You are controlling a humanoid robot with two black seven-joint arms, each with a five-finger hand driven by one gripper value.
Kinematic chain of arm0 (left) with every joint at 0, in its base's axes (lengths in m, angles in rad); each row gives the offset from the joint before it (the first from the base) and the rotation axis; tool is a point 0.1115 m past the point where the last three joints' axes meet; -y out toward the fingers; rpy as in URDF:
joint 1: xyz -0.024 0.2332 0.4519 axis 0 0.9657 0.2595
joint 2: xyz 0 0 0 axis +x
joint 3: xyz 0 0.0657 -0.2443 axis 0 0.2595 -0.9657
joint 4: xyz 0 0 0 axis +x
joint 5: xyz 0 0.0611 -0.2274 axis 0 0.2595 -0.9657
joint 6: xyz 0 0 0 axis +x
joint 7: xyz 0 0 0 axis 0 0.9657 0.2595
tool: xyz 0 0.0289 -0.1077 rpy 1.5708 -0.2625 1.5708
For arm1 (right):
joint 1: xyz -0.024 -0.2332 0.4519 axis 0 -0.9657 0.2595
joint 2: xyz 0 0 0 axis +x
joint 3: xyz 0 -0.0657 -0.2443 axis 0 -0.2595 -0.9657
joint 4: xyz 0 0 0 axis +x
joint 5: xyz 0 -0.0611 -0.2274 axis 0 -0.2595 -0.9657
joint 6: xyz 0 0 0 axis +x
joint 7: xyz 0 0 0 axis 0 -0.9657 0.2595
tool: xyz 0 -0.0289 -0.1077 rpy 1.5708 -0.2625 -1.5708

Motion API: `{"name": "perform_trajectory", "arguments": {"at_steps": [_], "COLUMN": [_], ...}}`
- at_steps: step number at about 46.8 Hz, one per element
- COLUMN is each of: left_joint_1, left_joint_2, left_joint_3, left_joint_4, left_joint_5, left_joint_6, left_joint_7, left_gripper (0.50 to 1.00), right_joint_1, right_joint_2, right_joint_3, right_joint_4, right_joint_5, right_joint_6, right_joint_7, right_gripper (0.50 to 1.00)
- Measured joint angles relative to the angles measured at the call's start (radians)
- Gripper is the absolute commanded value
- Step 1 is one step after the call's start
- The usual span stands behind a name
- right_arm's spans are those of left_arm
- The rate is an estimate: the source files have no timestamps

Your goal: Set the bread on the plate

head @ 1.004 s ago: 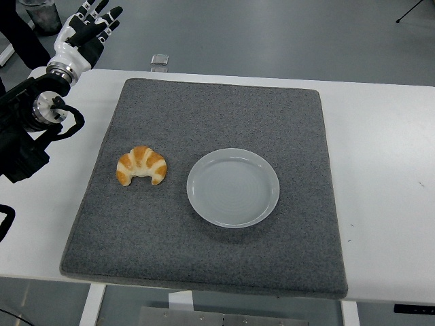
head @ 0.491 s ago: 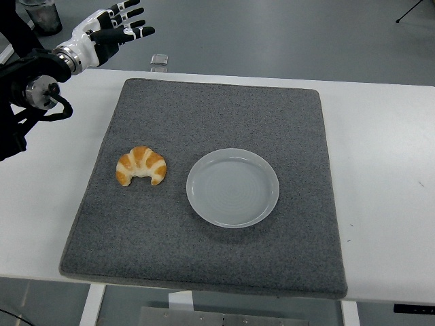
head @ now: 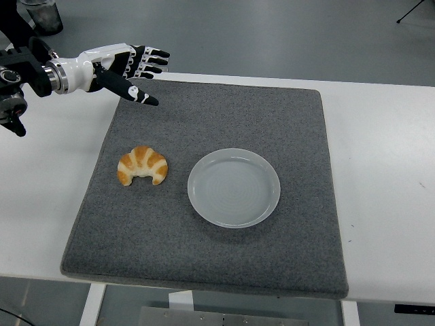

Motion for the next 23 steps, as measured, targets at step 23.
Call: {"name": "perform_trajectory", "arguments": {"at_steps": [23], "left_joint_1": [0.011], "left_joint_2": [0.036], "left_joint_3": [0.102], "left_joint_4": [-0.113], "left_joint_5": [0.382], "left_joint_6": [0.000], "left_joint_7": [-0.002], "left_gripper": [0.996], "right_joint_1": [0.000], "right_joint_2": [0.000], "right_joint_3": [0.000], "right_joint_4": [0.000], "right_joint_5": [0.000], "right_joint_6": [0.000], "right_joint_7": [0.000], "right_gripper": [0.952]}}
